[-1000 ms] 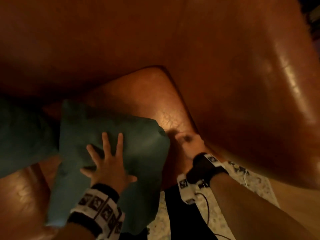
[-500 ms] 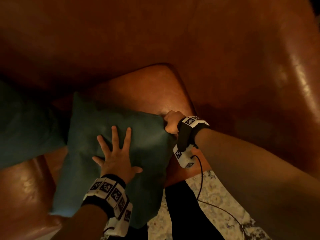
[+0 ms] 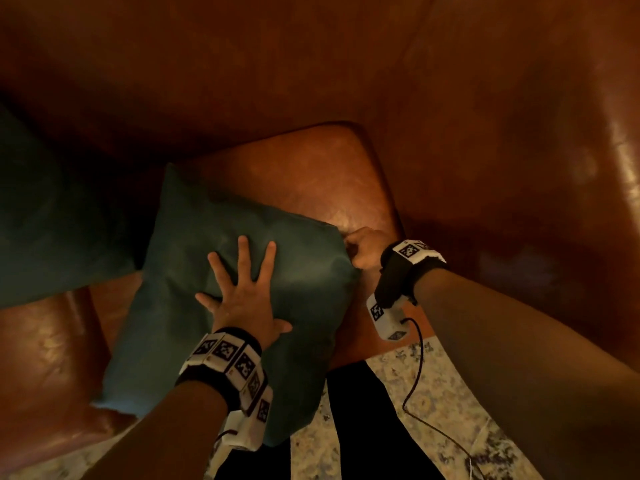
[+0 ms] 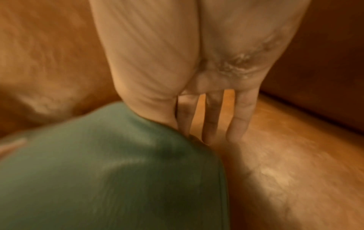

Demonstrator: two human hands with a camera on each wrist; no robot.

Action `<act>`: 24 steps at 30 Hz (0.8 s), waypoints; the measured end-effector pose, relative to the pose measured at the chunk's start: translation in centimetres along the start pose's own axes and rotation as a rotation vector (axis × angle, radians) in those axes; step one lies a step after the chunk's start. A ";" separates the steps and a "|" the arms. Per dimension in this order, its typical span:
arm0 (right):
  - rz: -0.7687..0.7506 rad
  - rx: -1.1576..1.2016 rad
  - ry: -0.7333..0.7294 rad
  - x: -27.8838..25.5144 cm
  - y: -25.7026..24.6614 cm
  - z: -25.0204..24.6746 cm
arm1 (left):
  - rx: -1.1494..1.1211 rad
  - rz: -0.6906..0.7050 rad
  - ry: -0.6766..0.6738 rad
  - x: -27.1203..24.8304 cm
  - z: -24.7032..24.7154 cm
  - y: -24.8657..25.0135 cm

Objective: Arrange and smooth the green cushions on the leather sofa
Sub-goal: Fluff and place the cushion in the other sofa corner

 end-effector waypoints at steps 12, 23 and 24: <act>0.187 0.607 0.584 -0.5 3.3 4.4 | -0.064 0.035 -0.010 0.6 -0.2 -0.7; 0.340 1.075 0.715 1.1 7.9 4.7 | 0.029 0.077 -0.023 -0.2 0.7 -0.3; 0.261 0.956 0.630 0.1 6.6 3.1 | 0.031 0.075 -0.024 -0.2 0.7 -0.3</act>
Point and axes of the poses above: each hand's wrist, its own x-axis towards the middle knuckle, its own z-axis out of the palm, y = z × x, the point moved 1 cm from there along x, towards the middle knuckle
